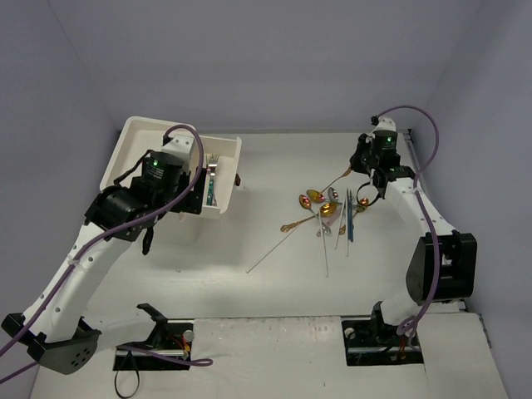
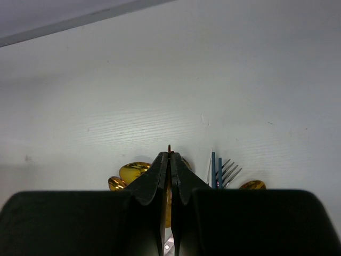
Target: Sort the eating utensils into containers
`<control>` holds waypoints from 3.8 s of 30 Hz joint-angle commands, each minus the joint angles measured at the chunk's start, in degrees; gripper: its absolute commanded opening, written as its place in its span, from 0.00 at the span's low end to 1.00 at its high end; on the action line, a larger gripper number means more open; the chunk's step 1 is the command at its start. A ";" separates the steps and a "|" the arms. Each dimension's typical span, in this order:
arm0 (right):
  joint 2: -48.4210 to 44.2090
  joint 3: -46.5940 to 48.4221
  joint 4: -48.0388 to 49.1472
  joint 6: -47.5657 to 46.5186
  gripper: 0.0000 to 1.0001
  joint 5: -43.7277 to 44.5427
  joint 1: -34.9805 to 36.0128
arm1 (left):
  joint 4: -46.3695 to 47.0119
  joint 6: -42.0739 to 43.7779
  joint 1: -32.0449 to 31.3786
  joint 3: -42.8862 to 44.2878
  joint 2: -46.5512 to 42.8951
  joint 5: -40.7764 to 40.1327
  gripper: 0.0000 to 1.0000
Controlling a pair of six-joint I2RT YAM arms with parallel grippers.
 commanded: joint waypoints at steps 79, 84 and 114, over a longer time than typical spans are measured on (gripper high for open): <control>13.96 2.38 -1.77 -8.49 0.41 -14.96 -12.80 | 1.36 1.83 0.55 -1.04 -2.98 2.15 0.77; 17.06 3.15 -1.55 -10.94 0.42 -18.62 -12.80 | 1.38 2.57 0.49 -0.74 -2.61 1.52 0.77; 15.03 1.19 0.03 -14.86 0.00 -21.03 -12.71 | 1.51 4.19 0.49 -0.87 -0.28 0.64 0.77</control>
